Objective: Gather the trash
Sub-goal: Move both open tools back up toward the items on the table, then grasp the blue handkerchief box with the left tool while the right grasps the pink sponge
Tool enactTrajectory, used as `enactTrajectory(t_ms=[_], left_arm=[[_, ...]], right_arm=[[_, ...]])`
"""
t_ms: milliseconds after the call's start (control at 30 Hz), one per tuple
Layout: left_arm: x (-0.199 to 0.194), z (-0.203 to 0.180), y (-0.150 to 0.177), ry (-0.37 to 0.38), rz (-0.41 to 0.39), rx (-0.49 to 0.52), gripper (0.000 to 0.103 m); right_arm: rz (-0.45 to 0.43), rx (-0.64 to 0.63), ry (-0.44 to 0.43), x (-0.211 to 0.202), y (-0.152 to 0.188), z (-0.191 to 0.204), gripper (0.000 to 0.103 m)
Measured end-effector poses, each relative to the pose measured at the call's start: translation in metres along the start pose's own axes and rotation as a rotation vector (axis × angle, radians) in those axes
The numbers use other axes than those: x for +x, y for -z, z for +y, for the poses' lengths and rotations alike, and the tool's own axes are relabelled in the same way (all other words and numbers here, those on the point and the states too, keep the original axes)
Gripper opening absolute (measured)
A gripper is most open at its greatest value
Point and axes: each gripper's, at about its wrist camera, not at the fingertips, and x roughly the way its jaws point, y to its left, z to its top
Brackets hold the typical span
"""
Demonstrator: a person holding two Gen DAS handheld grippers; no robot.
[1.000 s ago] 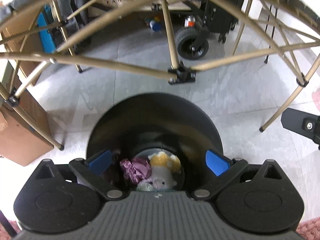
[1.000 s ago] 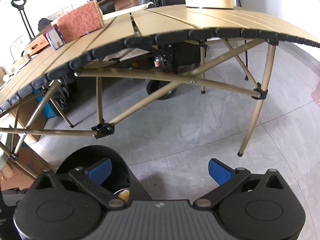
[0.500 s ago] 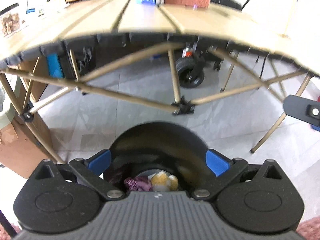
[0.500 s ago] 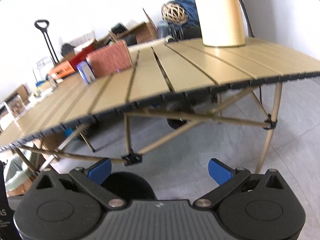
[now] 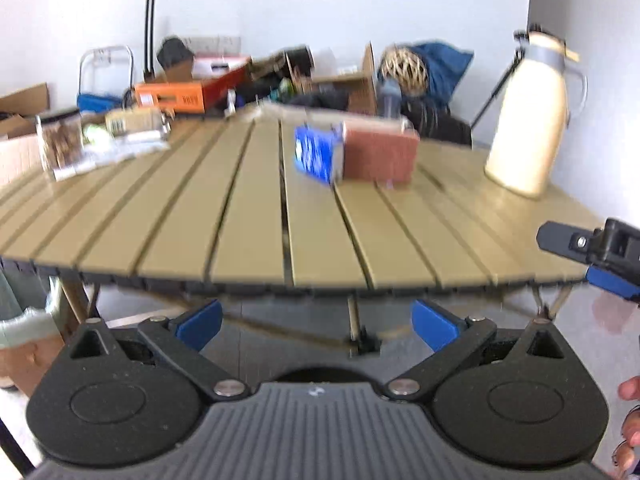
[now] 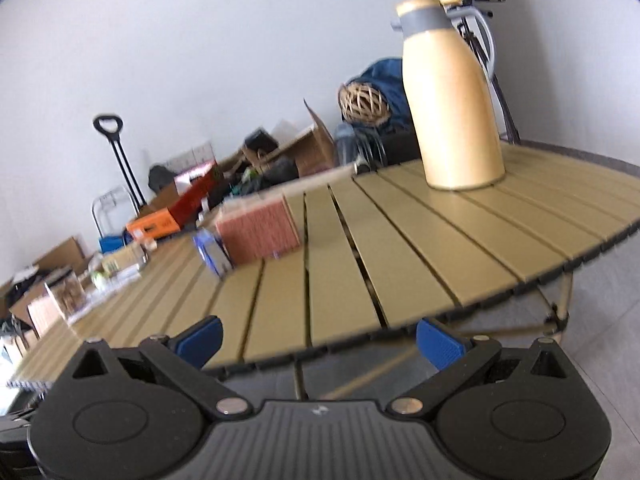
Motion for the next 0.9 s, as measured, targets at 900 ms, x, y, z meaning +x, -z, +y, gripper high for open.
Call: enactTrajectory(t_ms=[900], left_arm=[[0.105,0.017,-0.111,-0.045,-0.061,-0.114,0.103]], right_arm=[[-0.051,-0.028,0.07,0.125,-0.07,0.023,0.103]])
